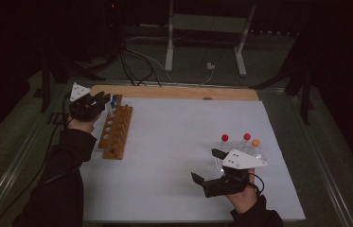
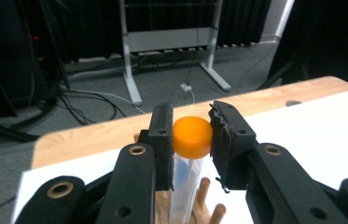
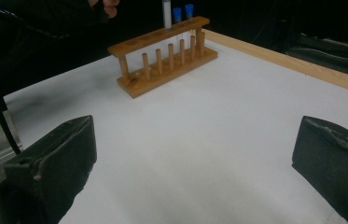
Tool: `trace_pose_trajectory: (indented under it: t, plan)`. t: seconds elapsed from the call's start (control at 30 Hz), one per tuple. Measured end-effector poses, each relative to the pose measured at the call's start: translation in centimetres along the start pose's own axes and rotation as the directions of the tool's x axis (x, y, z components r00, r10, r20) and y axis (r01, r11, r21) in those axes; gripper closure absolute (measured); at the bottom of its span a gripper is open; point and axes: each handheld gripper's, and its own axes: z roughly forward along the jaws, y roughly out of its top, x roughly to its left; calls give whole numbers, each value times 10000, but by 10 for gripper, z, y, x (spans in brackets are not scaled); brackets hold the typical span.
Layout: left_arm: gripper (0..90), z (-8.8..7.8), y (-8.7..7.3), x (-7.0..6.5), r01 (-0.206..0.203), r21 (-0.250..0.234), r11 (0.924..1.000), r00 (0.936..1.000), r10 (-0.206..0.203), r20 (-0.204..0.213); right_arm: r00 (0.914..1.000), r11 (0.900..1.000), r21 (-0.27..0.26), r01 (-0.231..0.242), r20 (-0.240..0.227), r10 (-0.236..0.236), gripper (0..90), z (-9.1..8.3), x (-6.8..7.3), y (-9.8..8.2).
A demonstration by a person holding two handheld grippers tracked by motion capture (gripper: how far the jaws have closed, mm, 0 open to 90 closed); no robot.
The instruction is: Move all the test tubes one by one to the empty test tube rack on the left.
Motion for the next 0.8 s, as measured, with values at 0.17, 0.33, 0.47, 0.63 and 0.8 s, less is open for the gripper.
trace_pose_trajectory:
  t: [0.17,0.33,0.47,0.63,0.8]
  plan:
    - [718,8,-11,-2,-3,443,9990,10000,2,26,10000,10000,10,15,-24,-15,0,0,0,0]
    - [718,14,-19,-4,-57,790,9969,10000,61,-50,10000,10000,49,8,-34,-8,0,0,0,0]
    - [718,15,-24,-4,10,946,9955,10000,-5,-52,10000,10000,62,22,-60,-22,0,0,1,0]
    - [717,17,-28,-3,-54,1185,9929,9999,64,-78,10000,10000,68,31,-80,-30,0,0,1,0]
    - [716,17,-29,-5,-77,1245,9922,9999,93,-118,10000,10000,82,37,-80,-36,0,0,1,0]
